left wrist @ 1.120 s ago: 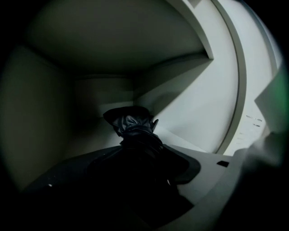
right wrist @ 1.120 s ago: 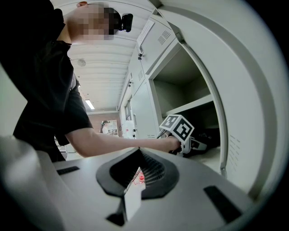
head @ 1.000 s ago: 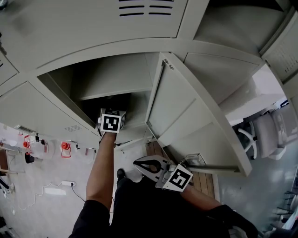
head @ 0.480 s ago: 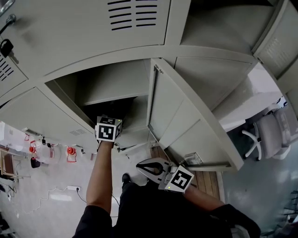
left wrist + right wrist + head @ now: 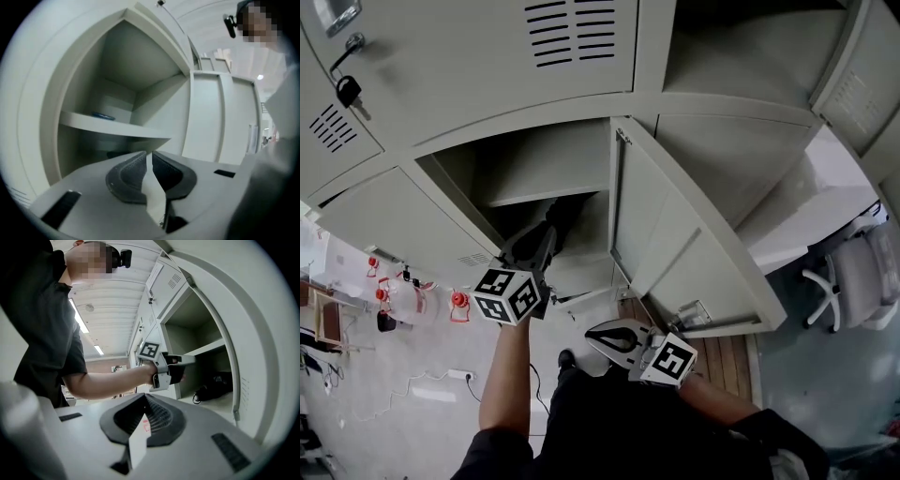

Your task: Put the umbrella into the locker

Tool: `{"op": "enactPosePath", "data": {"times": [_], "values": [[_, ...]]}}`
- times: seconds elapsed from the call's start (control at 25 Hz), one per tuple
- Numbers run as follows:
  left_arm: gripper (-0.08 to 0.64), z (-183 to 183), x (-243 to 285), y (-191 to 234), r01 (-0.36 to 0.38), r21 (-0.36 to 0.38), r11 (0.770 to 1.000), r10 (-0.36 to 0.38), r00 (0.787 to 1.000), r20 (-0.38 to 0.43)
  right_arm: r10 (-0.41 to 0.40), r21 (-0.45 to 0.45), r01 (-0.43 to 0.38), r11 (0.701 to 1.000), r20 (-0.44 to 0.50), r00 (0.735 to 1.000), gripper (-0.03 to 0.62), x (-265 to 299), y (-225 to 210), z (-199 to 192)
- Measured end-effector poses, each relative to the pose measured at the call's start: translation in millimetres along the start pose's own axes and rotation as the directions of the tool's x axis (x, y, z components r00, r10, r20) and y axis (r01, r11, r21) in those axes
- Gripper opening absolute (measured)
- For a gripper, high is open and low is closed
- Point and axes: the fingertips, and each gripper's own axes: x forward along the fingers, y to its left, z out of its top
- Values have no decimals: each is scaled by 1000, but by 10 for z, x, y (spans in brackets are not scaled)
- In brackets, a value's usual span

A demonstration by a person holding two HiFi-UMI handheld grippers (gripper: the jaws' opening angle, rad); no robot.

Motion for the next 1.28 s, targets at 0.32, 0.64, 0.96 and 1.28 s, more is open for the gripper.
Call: {"op": "enactPosePath", "data": {"times": [0.32, 0.64, 0.96, 1.28], "values": [[17, 283, -746, -547, 103, -16, 995, -99, 982, 158, 58, -13, -58, 998, 11, 998, 11, -31, 121, -8], [17, 265, -1328, -949, 178, -28, 984, -167, 959, 230, 81, 3, -81, 997, 40, 996, 11, 25, 228, -14], [17, -144, -1988, -1190, 274, -60, 960, -253, 938, 237, -19, -23, 21, 1000, 54, 998, 12, 33, 417, 63], [17, -535, -2834, -1374, 352, -118, 928, -319, 918, 235, -124, -45, 126, 991, 35, 992, 11, 90, 990, -18]]}}
